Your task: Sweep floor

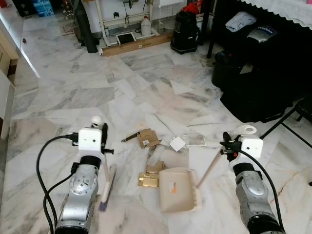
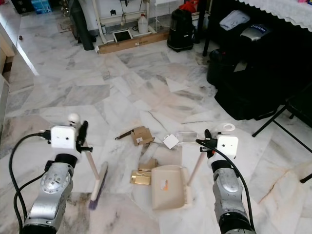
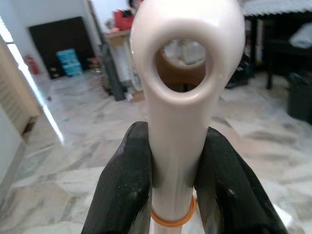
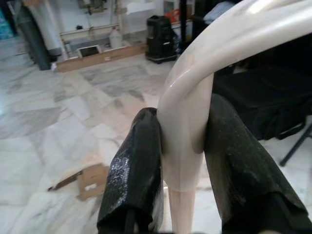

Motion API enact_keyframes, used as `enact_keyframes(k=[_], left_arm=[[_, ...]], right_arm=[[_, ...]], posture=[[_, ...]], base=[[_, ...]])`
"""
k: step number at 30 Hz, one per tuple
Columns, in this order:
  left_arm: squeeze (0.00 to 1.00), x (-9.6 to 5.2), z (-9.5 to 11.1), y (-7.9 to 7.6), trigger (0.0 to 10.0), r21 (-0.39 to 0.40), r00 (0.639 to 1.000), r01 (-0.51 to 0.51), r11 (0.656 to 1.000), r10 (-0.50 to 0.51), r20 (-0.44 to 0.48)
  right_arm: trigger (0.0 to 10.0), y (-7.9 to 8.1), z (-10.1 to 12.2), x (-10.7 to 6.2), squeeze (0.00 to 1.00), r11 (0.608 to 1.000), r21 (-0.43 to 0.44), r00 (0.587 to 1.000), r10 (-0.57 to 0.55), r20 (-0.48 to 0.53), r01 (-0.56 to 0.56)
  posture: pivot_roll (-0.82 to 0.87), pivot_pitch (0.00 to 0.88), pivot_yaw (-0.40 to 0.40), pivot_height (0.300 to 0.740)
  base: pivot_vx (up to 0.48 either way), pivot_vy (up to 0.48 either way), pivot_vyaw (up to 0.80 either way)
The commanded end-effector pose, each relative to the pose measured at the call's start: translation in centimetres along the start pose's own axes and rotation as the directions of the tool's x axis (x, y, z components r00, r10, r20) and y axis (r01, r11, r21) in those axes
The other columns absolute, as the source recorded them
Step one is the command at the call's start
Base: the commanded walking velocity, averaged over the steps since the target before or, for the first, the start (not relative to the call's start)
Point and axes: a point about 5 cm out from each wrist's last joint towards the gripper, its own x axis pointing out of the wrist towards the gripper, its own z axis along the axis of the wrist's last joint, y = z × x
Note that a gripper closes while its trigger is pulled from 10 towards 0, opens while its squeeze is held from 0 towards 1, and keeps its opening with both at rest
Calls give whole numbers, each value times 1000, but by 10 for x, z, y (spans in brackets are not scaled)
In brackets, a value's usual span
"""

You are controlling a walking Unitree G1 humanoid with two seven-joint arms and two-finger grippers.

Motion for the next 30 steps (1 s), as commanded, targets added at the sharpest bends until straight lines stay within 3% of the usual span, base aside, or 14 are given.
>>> enact_keyframes(k=[1,12,25,30], left_arm=[[0,3,5,1,10000,-6,999,-18,1000,18,36],[0,2,0,-10,10000,-46,999,37,998,-37,11],[0,3,-1,-4,10000,-59,1000,7,998,-7,-5],[0,3,-1,-4,10000,-62,1000,7,998,-8,-10]], right_arm=[[10000,-4,13,2,0,1000,-9,998,-19,67,20],[10000,1,9,1,0,999,26,998,-47,40,46],[10000,12,11,3,0,998,53,999,-36,37,34],[10000,16,7,-1,0,998,62,999,-26,33,24]], posture=[[42,0,18,740],[37,11,15,740],[47,55,9,740],[48,69,14,740]], base=[[0,0,0],[0,0,0],[0,0,0],[0,435,0]])
